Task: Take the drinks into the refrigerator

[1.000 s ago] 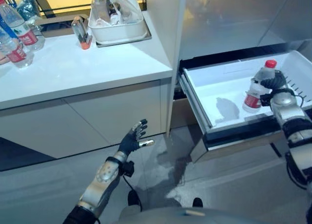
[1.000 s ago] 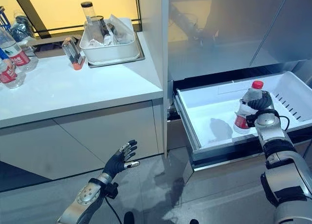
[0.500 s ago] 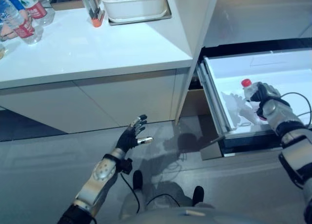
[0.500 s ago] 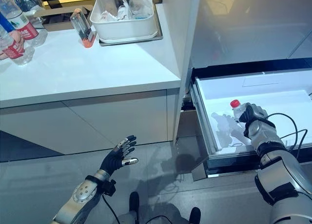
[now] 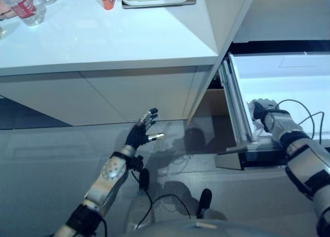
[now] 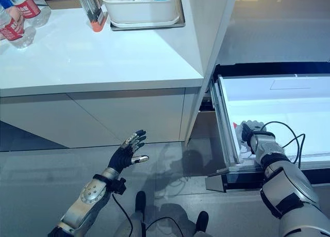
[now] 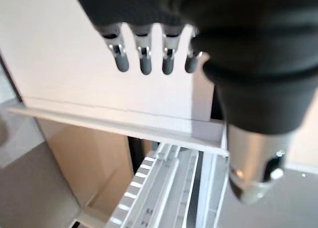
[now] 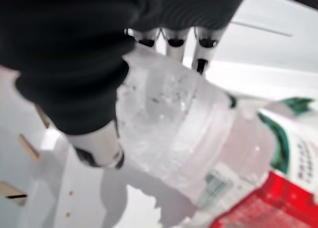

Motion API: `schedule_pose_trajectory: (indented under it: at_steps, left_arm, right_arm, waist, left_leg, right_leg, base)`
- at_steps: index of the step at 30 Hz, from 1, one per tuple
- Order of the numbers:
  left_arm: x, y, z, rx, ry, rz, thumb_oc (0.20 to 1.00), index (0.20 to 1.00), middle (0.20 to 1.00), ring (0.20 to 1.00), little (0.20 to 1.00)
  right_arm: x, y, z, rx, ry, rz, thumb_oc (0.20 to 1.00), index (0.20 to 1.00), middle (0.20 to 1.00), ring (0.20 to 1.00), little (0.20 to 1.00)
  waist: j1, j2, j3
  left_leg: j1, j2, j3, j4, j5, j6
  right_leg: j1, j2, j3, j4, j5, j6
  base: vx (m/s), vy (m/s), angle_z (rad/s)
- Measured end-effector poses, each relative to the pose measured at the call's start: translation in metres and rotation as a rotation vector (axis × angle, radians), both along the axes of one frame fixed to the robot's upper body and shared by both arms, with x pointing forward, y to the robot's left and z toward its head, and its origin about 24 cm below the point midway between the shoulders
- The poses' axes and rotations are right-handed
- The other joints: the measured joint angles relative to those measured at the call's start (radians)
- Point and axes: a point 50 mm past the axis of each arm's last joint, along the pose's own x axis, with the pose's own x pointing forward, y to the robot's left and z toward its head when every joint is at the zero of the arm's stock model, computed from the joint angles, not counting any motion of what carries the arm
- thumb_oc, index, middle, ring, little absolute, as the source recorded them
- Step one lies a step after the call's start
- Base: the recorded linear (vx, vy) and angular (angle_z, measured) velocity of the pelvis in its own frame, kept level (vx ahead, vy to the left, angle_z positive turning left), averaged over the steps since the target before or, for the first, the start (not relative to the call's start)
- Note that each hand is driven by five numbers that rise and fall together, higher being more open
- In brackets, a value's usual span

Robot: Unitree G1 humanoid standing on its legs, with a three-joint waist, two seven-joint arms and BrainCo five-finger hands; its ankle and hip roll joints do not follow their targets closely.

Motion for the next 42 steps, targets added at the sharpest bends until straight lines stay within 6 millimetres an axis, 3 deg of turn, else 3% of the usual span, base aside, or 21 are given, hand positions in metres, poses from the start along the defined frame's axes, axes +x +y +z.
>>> schedule_pose_trajectory:
  at_steps: [5,8,9,11,15,17,20,23,25,27,30,32,34,35,36,37,39,40,42]
  left_arm:
    - [0.002,-0.001,0.002,-0.006,-0.009,0.019,1.0,1.0,1.0,1.0,1.0]
    - [0.002,0.0,0.002,-0.003,-0.012,0.028,1.0,1.0,1.0,1.0,1.0]
    - [0.002,0.002,0.003,0.004,-0.02,0.036,1.0,1.0,1.0,1.0,1.0]
    - [0.001,0.008,0.001,0.014,-0.018,0.063,1.0,1.0,1.0,1.0,1.0]
    - [0.0,0.015,0.003,0.024,-0.032,0.085,1.0,1.0,1.0,1.0,1.0]
    - [-0.004,0.026,0.002,0.049,-0.029,0.114,1.0,1.0,1.0,1.0,1.0]
    - [-0.003,0.029,0.005,0.058,-0.04,0.12,1.0,1.0,1.0,1.0,1.0]
    - [-0.005,0.034,0.003,0.065,-0.032,0.126,1.0,1.0,1.0,1.0,1.0]
    - [-0.007,0.036,0.0,0.066,-0.019,0.126,1.0,1.0,1.0,1.0,1.0]
    - [-0.009,0.037,-0.002,0.061,-0.009,0.121,1.0,1.0,1.0,1.0,1.0]
    - [-0.01,0.039,-0.012,0.049,0.038,0.125,1.0,1.0,1.0,1.0,1.0]
    - [-0.012,0.04,-0.016,0.049,0.054,0.125,1.0,1.0,1.0,1.0,1.0]
    - [-0.012,0.042,-0.016,0.054,0.056,0.126,1.0,1.0,1.0,1.0,1.0]
    - [-0.013,0.045,-0.016,0.066,0.057,0.123,1.0,1.0,1.0,1.0,1.0]
    - [-0.014,0.047,-0.016,0.071,0.059,0.126,1.0,1.0,1.0,1.0,1.0]
    - [-0.013,0.048,-0.015,0.083,0.054,0.122,1.0,1.0,1.0,1.0,1.0]
    - [-0.012,0.05,-0.013,0.098,0.044,0.108,1.0,1.0,1.0,1.0,1.0]
    - [-0.011,0.048,-0.011,0.11,0.04,0.08,1.0,1.0,1.0,1.0,1.0]
    - [-0.013,0.046,-0.012,0.121,0.046,0.043,1.0,1.0,1.0,1.0,1.0]
  right_arm:
    - [0.007,0.028,0.005,0.14,-0.09,0.092,1.0,1.0,1.0,1.0,1.0]
    - [0.005,0.02,0.014,0.259,-0.171,0.04,1.0,1.0,1.0,1.0,1.0]
    - [0.0,0.019,0.029,0.391,-0.289,0.041,1.0,1.0,1.0,1.0,1.0]
    - [-0.004,0.018,0.038,0.495,-0.382,0.034,1.0,1.0,1.0,1.0,1.0]
    - [-0.035,-0.001,0.07,0.809,-0.693,0.0,1.0,1.0,1.0,1.0,1.0]
    - [-0.056,0.002,0.083,0.955,-0.881,0.047,1.0,1.0,1.0,1.0,1.0]
    - [-0.079,-0.012,0.07,1.029,-0.942,-0.037,1.0,1.0,1.0,1.0,1.0]
    - [-0.099,-0.026,0.072,1.085,-1.083,-0.095,1.0,1.0,1.0,1.0,1.0]
    - [-0.111,-0.039,0.061,1.09,-1.11,-0.178,1.0,1.0,1.0,1.0,1.0]
    - [-0.132,-0.058,0.043,1.091,-1.155,-0.321,1.0,1.0,1.0,1.0,1.0]
    - [-0.149,-0.082,0.029,1.046,-1.166,-0.434,1.0,1.0,1.0,1.0,1.0]
    - [-0.178,-0.106,-0.004,1.008,-1.117,-0.671,1.0,1.0,1.0,1.0,1.0]
    - [-0.192,-0.115,-0.021,0.996,-1.093,-0.784,1.0,1.0,1.0,1.0,1.0]
    - [-0.211,-0.122,-0.037,0.977,-1.069,-0.899,1.0,1.0,1.0,1.0,1.0]
    - [-0.216,-0.123,-0.041,0.973,-1.064,-0.925,1.0,1.0,1.0,1.0,1.0]
    - [-0.23,-0.126,-0.048,0.954,-1.051,-0.973,1.0,1.0,1.0,1.0,1.0]
    - [-0.241,-0.131,-0.057,0.948,-1.05,-1.055,1.0,1.0,1.0,1.0,1.0]
    - [-0.256,-0.135,-0.067,0.933,-1.032,-1.133,1.0,1.0,1.0,1.0,1.0]
    - [-0.266,-0.136,-0.073,0.926,-1.019,-1.18,1.0,1.0,1.0,1.0,1.0]
  waist:
    - [-0.01,0.0,0.0]
    - [-0.024,0.001,0.0]
    - [-0.019,0.005,0.003]
    - [-0.025,0.006,0.003]
    - [-0.035,0.006,0.006]
    - [-0.056,0.006,0.007]
    - [-0.062,0.004,0.008]
    - [-0.103,-0.006,0.007]
    - [-0.125,-0.01,0.007]
    - [-0.14,-0.009,0.004]
    - [-0.195,-0.014,-0.007]
    - [-0.216,-0.012,-0.015]
    - [-0.218,-0.008,-0.018]
    - [-0.229,-0.002,-0.022]
    - [-0.23,0.005,-0.027]
    - [-0.258,0.013,-0.034]
    - [-0.249,0.018,-0.039]
    - [-0.267,0.028,-0.048]
    - [-0.274,0.041,-0.057]
  left_leg:
    - [0.002,0.0,-0.003,0.0,0.002,-0.001]
    - [0.002,0.0,-0.006,0.0,0.003,-0.001]
    - [-0.001,-0.003,-0.014,0.0,0.003,-0.001]
    - [0.003,-0.006,-0.014,0.0,0.003,-0.001]
    - [0.009,-0.009,-0.013,0.0,0.003,0.0]
    - [0.03,-0.014,-0.01,0.0,0.002,0.001]
    - [0.039,-0.015,0.012,0.0,-0.002,0.003]
    - [0.041,-0.016,0.033,0.0,-0.003,0.006]
    - [0.054,-0.013,0.057,-0.001,-0.004,0.006]
    - [0.062,-0.011,0.081,-0.001,-0.007,0.008]
    - [0.073,-0.009,0.101,-0.001,-0.01,0.007]
    - [0.073,-0.007,0.116,-0.001,-0.011,0.006]
    - [0.077,-0.007,0.126,-0.001,-0.011,0.007]
    - [0.089,-0.006,0.13,-0.001,-0.016,0.005]
    - [0.093,-0.006,0.13,-0.001,-0.02,0.005]
    - [0.098,-0.006,0.138,-0.001,-0.022,0.005]
    - [0.107,-0.003,0.151,-0.003,-0.026,0.006]
    - [0.107,-0.002,0.156,-0.007,-0.033,0.008]
    - [0.107,0.001,0.17,-0.007,-0.034,0.008]
  right_leg:
    - [0.003,0.0,-0.001,0.0,0.0,0.0]
    - [0.005,0.0,-0.002,0.0,0.0,0.0]
    - [0.009,-0.001,-0.007,0.0,-0.002,0.001]
    - [0.013,-0.004,-0.009,0.0,-0.002,0.001]
    - [0.018,-0.007,-0.012,0.0,-0.002,0.001]
    - [0.043,-0.012,-0.011,0.0,-0.002,0.0]
    - [0.043,-0.014,-0.005,0.0,-0.003,0.002]
    - [0.027,-0.018,0.033,0.0,-0.004,0.008]
    - [0.022,-0.017,0.065,0.0,-0.001,0.009]
    - [0.015,-0.018,0.089,-0.001,0.005,0.009]
    - [0.006,-0.018,0.123,0.0,0.014,0.01]
    - [-0.005,-0.017,0.138,0.0,0.019,0.009]
    - [-0.01,-0.018,0.151,0.0,0.022,0.009]
    - [-0.008,-0.018,0.167,0.0,0.024,0.009]
    - [-0.008,-0.018,0.169,0.0,0.025,0.01]
    - [-0.01,-0.018,0.179,0.0,0.027,0.01]
    - [-0.011,-0.016,0.193,0.0,0.03,0.01]
    - [-0.015,-0.015,0.199,-0.002,0.03,0.01]
    - [-0.026,-0.014,0.213,-0.005,0.033,0.009]
  base:
    - [0.0,0.0,0.0]
    - [0.0,-0.005,0.04]
    - [-0.01,-0.009,0.11]
    - [0.0,-0.007,0.05]
    - [0.01,-0.011,0.05]
    - [0.02,-0.007,0.03]
    - [0.0,-0.001,-0.11]
    - [-0.01,-0.004,-0.21]
    - [-0.01,0.001,-0.34]
    - [-0.01,-0.02,-0.35]
    - [-0.02,-0.033,-0.31]
    - [-0.01,-0.021,-0.18]
    - [0.01,-0.008,-0.26]
    - [0.0,0.002,-0.25]
    - [0.0,0.004,-0.25]
    - [-0.01,0.003,-0.2]
    - [-0.01,-0.002,-0.22]
    - [0.0,-0.003,-0.15]
    - [0.01,0.003,-0.2]
